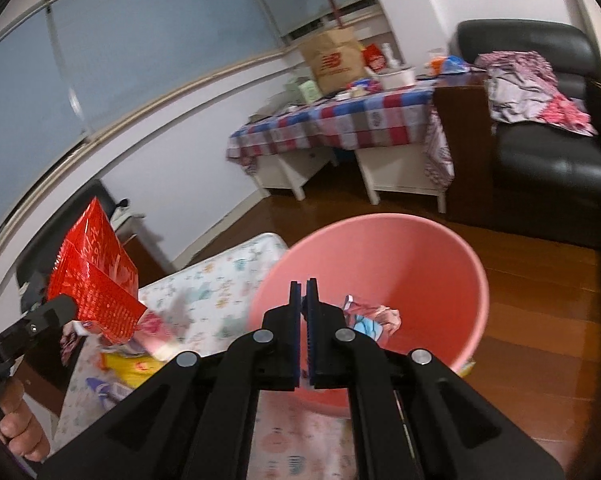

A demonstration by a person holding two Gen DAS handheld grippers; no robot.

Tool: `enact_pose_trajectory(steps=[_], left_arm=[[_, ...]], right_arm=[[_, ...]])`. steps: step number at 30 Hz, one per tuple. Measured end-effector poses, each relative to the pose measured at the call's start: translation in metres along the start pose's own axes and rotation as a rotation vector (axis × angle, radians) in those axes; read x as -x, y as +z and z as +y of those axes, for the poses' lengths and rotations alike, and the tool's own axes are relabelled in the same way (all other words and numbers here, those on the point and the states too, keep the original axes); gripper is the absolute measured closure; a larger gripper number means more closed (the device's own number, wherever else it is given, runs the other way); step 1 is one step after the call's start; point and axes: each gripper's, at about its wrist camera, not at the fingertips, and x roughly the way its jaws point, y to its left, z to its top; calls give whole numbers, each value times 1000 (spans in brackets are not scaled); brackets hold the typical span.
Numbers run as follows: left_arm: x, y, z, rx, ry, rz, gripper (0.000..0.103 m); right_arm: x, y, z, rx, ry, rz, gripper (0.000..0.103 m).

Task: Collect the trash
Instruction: 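Carry both items over the pink bucket and open both tools to drop them, then move both open tools back over the trash on the table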

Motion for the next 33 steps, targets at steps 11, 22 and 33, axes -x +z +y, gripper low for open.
enact_pose_trajectory(steps=[11,22,33], left_arm=[[-101,1,-35,23,-95,168,92],[-140,-19,-31,40,-28,241,90],[-119,-14,-34,16,-22,191,65]], right_arm=[[-17,-17,-24,-27,-57,54,100],[-27,-28,-27,-46,-76,112,100],[-30,-29,-26,-49,-98,138,70]])
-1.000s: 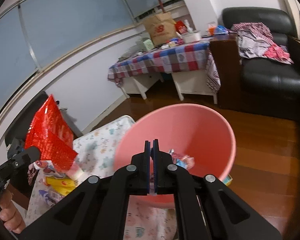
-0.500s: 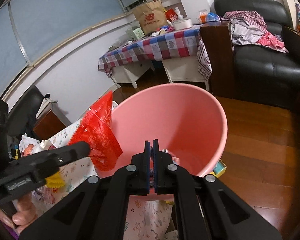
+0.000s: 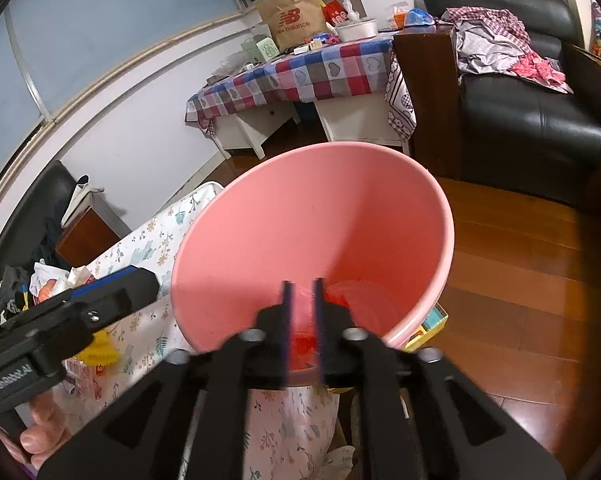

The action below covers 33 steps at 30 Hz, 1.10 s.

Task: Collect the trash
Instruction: 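Move both open tools back over the trash on the table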

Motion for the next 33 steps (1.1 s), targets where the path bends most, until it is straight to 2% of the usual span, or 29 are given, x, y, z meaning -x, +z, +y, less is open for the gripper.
enact_pose_trajectory(steps=[1,2,9,11,18,26,33], left_arm=[[3,1,-2,-5,3,-7,64],[8,1,-3,-10,6,-18,63],[47,2,-2,-18,42,-110,60],[63,0,1,-14,64,-144,56],[112,-14,21,23,140,-217,55],[175,-46,68,104,278,-285,55],[223,-86,117,183,394,-292,54]], right_arm=[[2,0,0,-1,-1,-8,65],[3,0,1,-2,-3,-13,64],[19,1,14,29,17,-56,64],[24,0,21,51,26,-75,64],[39,-6,52,125,94,-119,64],[37,-22,94,212,167,-82,64],[30,-39,126,273,229,-31,64]])
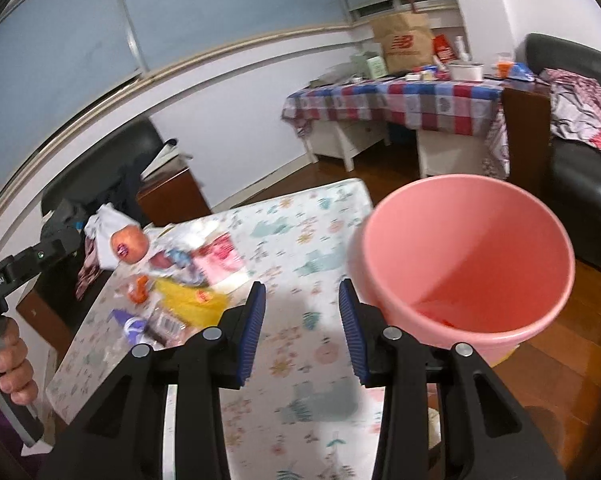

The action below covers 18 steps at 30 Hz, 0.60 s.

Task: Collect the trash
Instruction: 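Move both open tools back over the trash on the table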

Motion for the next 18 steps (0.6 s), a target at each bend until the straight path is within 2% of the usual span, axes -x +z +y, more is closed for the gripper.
enact_pose_trajectory(steps=[2,7,12,18], left_arm=[[8,-10,17,15,29,14,54],[20,-38,44,31,47,71,54],[13,-68,47,3,31,168,54],[-10,-85,47,14,28,246,54]], right_arm=[[-4,-4,9,17,20,17,64],[-10,-12,29,69,59,51,64],[-18,-17,40,99,81,83,64],[-23,-22,42,102,82,110,64]])
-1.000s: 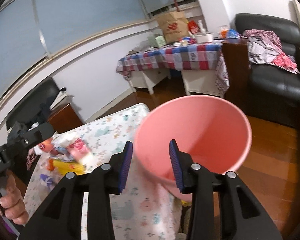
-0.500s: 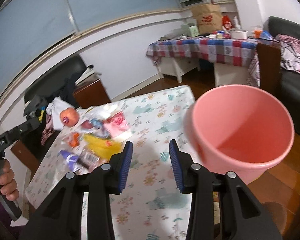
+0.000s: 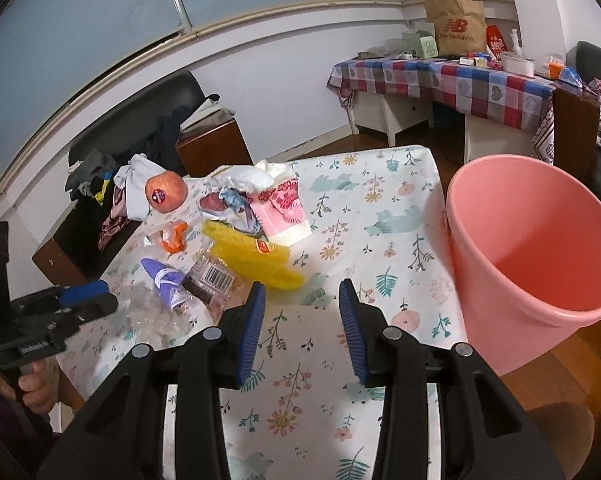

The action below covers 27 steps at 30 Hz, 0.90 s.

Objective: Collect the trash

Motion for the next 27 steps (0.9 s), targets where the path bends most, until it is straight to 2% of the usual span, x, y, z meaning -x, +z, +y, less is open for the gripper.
enact_pose_trajectory(steps=[6,10,12,13,14,17,18,19,25,27], left_arm=[[-25,-8,7,33,-32,74,52],[-33,-12,11,48,-49,79,50],[-32,-12,11,43,-63,69,59],[-31,-12,10,38,-77,63,69],[-29,-12,9,29,-80,54,74],[-24,-12,8,13,-79,37,78],[-23,-12,10,15,-79,32,84],[-22,-12,12,17,-83,26,100],[-14,-9,28,57,-73,-7,103],[-11,-7,35,77,-80,-17,103]], right_arm=[[-6,-1,-2,-3,0,26,64],[-13,-1,1,-4,16,48,64],[-16,-2,4,4,29,60,64],[-17,-2,5,7,36,65,64],[-18,-2,7,10,44,70,64],[-23,-3,11,18,58,84,64],[-25,-2,12,21,57,89,64],[-26,-2,12,21,58,92,64],[-39,11,10,23,65,109,64],[-41,19,11,15,92,109,64]])
